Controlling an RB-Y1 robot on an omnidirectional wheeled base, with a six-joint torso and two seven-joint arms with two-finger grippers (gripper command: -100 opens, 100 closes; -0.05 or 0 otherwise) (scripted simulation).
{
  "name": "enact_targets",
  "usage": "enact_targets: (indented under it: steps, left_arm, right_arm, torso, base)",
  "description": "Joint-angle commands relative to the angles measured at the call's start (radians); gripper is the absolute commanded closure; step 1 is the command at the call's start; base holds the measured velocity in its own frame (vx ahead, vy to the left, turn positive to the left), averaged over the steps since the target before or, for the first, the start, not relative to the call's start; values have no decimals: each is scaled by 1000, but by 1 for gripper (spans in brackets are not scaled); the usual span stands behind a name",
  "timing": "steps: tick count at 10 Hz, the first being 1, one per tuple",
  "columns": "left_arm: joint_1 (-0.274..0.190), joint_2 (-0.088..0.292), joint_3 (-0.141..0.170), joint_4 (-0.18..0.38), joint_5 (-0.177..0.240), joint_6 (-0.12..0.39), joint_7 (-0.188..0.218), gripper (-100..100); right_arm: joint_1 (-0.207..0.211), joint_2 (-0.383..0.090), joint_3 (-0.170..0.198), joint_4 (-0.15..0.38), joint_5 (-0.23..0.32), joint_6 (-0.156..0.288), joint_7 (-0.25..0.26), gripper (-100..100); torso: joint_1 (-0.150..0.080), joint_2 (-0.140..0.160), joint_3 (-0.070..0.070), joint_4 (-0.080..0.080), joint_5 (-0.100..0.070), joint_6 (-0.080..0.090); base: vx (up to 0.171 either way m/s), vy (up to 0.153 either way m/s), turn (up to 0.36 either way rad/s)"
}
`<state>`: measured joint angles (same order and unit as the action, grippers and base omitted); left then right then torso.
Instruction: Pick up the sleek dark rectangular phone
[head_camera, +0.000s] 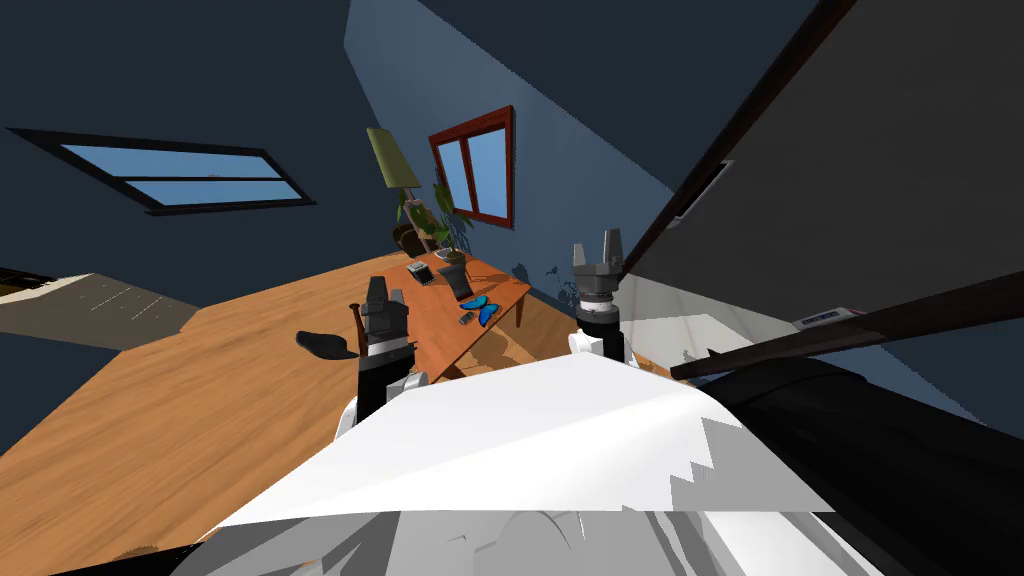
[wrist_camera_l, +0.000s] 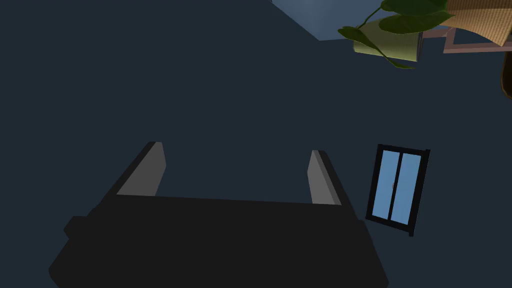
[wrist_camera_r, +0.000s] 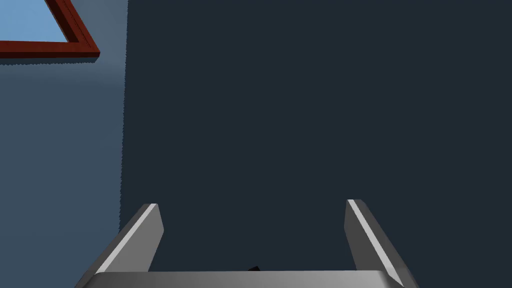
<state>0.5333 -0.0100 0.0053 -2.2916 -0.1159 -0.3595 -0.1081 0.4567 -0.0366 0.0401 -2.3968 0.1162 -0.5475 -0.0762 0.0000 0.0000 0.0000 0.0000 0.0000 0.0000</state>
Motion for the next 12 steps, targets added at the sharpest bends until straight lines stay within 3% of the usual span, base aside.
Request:
enact_targets:
  steps: [1, 4, 8, 9, 10, 12]
  left_arm:
    - [-6, 31, 4, 9, 5, 9, 9, -100]
    - [-27, 97, 18, 43, 25, 46, 47, -100]
    - [-75, 172, 50, 121, 73, 135, 133, -100]
    - [-90, 188, 60, 146, 88, 164, 160, -100]
    - [-90, 188, 60, 146, 88, 164, 160, -100]
    - [-121, 218, 84, 199, 123, 220, 219, -100]
  right_arm:
    - [0, 0, 0, 0, 0, 0, 0, 0]
    - [0, 0, 0, 0, 0, 0, 0, 0]
    - [0, 0, 0, 0, 0, 0, 0, 0]
    - [0, 0, 0, 0, 0, 0, 0, 0]
    - [0, 0, 0, 0, 0, 0, 0, 0]
    - [0, 0, 0, 0, 0, 0, 0, 0]
  torso:
    - [0, 0, 0, 0, 0, 0]
    - [-2, -1, -1, 0, 0, 0]
    - [-5, -2, -1, -1, -1, 0]
    - [-5, -3, -2, -1, -1, 0]
    - [-5, -3, -2, -1, -1, 0]
    - [-3, -2, -1, -1, -1, 0]
  base:
    - [6, -12, -60]
    - [18, -42, -104]
    - [32, -66, -198]
    - [39, -82, -236]
    - [32, -54, -50]
    - [40, -50, -206]
